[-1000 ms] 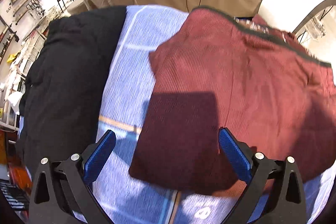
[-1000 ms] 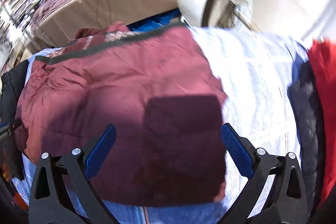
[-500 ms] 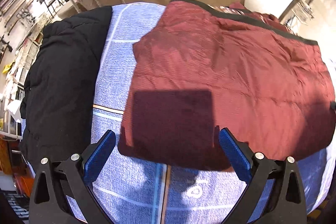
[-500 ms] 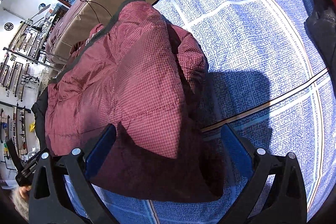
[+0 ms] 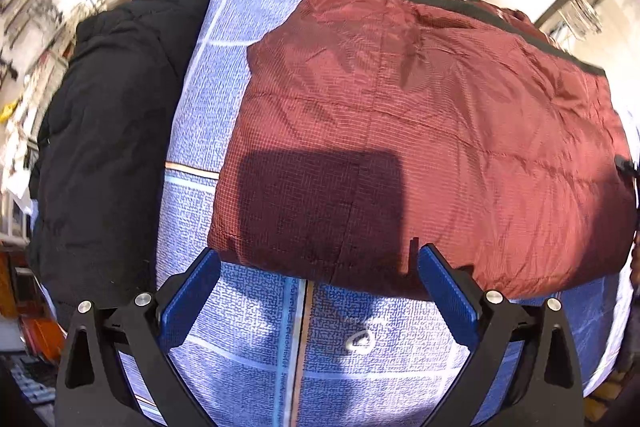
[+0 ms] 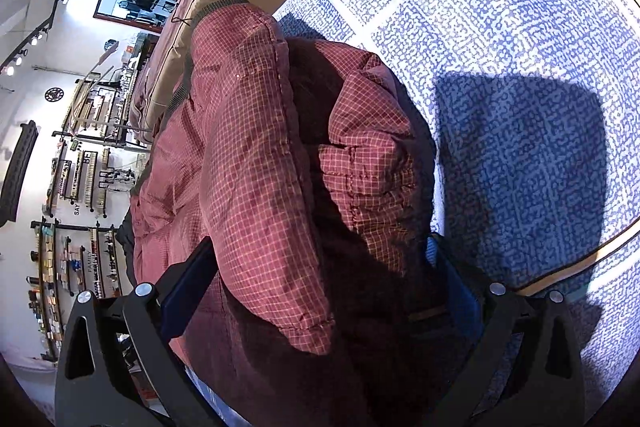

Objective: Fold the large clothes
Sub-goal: 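Grasp the folded jacket edge with the right tool, then the left tool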

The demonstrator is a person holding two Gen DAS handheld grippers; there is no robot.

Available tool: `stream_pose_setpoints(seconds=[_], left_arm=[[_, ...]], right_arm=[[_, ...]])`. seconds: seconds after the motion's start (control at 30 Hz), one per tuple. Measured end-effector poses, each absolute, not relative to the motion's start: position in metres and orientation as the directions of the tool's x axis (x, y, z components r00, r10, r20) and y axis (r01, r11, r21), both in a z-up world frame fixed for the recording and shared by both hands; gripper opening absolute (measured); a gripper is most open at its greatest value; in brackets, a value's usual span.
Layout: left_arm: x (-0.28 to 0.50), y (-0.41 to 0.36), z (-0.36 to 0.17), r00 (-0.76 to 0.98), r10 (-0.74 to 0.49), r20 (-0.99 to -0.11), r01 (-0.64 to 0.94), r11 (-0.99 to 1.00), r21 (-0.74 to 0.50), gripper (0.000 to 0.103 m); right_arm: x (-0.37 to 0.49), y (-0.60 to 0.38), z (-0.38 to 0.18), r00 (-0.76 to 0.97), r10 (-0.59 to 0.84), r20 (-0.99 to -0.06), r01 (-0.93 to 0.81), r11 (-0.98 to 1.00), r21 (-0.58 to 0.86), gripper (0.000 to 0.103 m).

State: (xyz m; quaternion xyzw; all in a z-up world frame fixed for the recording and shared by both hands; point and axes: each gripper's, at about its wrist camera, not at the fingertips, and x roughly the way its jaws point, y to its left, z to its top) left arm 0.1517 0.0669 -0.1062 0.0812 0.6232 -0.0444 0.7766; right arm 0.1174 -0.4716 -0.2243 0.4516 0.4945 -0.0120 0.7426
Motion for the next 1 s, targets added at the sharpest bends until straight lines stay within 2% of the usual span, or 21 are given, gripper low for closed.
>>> stream_pose_setpoints(seconds=[0.07, 0.13, 0.3, 0.5, 0.63, 1.0], left_arm=[[0.158, 0.072, -0.109, 0.205, 0.014, -0.979, 0.136, 0.99, 0.043, 0.097], [0.164, 0.077, -0.109, 0.202, 0.007, -0.979, 0.115, 0.993, 0.031, 0.097], [0.182, 0.092, -0.105, 0.211, -0.029, -0.977, 0.102, 0.995, -0.008, 0.097], [0.225, 0.12, -0.105, 0.211, -0.132, -0.969, 0.035, 0.991, -0.128, 0.097], [0.257, 0.134, -0.124, 0.163, -0.24, -0.957, -0.026, 0.969, -0.247, 0.097], [0.311, 0.11, -0.17, 0.072, -0.327, -0.942, 0.006, 0.945, -0.328, 0.098]], right_arm=[[0.12, -0.468, -0.223, 0.507, 0.438, -0.742, 0.46, 0.591, 0.663, 0.098], [0.122, -0.458, -0.224, 0.499, 0.478, -0.723, 0.445, 0.575, 0.687, 0.089], [0.127, -0.446, -0.224, 0.48, 0.485, -0.731, 0.431, 0.595, 0.678, 0.082], [0.125, -0.444, -0.226, 0.446, 0.464, -0.766, 0.46, 0.615, 0.64, 0.082], [0.13, -0.438, -0.225, 0.428, 0.446, -0.786, 0.476, 0.629, 0.615, 0.082], [0.142, -0.423, -0.225, 0.41, 0.417, -0.811, 0.506, 0.635, 0.583, 0.082]])
